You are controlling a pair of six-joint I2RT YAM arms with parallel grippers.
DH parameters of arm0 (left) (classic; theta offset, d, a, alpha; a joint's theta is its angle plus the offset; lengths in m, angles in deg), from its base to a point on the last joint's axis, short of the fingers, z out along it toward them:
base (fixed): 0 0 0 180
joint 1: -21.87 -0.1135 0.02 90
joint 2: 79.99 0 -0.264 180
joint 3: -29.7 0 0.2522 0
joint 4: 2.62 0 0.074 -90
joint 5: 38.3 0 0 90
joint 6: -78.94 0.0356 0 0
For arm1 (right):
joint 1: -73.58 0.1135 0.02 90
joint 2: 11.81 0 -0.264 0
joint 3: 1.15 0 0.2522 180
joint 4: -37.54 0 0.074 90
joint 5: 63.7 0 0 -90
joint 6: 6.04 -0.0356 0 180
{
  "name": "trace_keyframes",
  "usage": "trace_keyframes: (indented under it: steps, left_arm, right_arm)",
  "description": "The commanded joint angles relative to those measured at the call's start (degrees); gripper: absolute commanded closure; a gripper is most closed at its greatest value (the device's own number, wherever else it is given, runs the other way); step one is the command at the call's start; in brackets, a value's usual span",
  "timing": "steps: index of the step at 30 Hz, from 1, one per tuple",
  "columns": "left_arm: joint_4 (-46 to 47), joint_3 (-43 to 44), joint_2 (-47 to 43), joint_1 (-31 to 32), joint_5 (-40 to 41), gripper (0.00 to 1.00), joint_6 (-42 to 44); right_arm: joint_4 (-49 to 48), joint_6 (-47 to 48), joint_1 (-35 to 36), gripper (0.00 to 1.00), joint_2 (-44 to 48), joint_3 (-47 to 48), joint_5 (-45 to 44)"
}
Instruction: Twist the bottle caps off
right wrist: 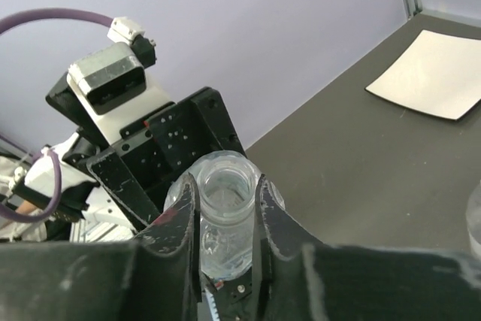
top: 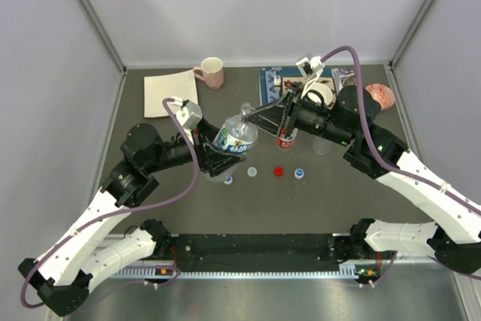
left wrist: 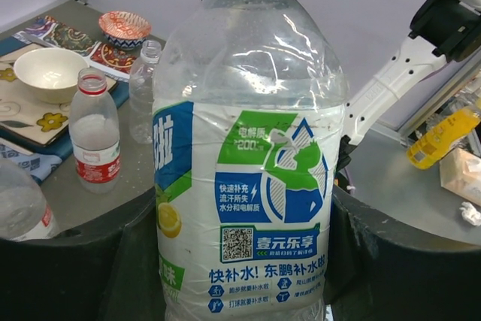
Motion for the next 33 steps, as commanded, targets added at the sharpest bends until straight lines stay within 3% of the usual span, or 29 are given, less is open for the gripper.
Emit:
trace_keyframes:
  steps: [1,3,8,10,15,16,19,24,29,33]
  left_arm:
    - [-1.8,4.1,-0.7,0.1,4.9,0.33,5.2]
    - [-5.0,5.0,-1.3,0.0,9.2,0.19,7.0]
    - [-9.8,4.5,-3.8,0.0,17.5,0.12,9.1]
    - [-11.0,3.9,-5.0,-0.1,20.4,0.03,8.9]
    - [-18.2,3.5,-11.4,-0.1,40.7,0.01,6.9]
    - [-20.6,3.1,-13.1,0.0,48.5,0.01,6.7]
    - [-23.4,2.4,-20.0,0.0,55.8,0.01,8.6]
    - [-28.7,4.0,-26.4,0.1,56.1,0.01,8.3]
    - [-32.8,0.1,-31.4,0.0,55.1,0.01,3.9]
    - [-34.9,-3.1,-35.7,0.1,54.2,0.01,0.9]
  right_arm:
    - [-0.4,1.0,0.3,0.99,-0.7,3.1,0.8]
    - [0.5,1.7,0.4,1.00,-1.0,3.8,0.2]
    - [1.6,3.1,0.3,1.00,-2.6,7.0,-0.9]
    - [1.9,4.0,0.3,1.00,-3.9,8.6,-1.5]
    - [1.2,8.6,0.3,1.00,-7.6,12.4,-7.9]
    - [0.9,9.4,0.3,1.00,-9.5,13.3,-8.7]
    - [-0.2,12.9,0.8,1.00,-12.8,15.9,-10.3]
    - [0.0,26.1,5.2,1.00,-22.9,20.8,-21.2]
    - [-3.0,29.5,6.4,1.00,-30.9,22.3,-27.3]
    - [-10.2,31.4,6.4,1.00,-36.1,18.1,-31.5]
